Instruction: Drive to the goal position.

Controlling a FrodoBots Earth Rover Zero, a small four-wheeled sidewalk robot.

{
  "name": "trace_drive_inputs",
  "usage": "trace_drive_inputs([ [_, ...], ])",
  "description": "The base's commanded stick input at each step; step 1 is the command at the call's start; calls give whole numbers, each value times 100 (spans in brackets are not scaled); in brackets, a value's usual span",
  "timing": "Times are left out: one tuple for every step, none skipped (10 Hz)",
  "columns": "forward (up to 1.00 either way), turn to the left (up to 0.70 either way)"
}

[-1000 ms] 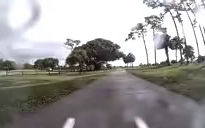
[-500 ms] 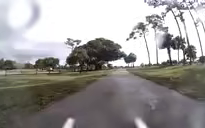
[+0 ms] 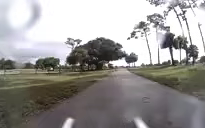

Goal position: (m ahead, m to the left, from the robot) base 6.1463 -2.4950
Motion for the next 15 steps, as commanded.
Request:
trace_drive_inputs([
  [85, 0],
  [85, -21],
  [85, -27],
  [85, -15],
  [85, -3],
  [85, 0],
  [85, -5],
  [85, -14],
  [85, -23],
  [85, -32],
  [85, -28],
  [85, -1],
  [85, -10],
  [85, -19],
  [85, -28],
])
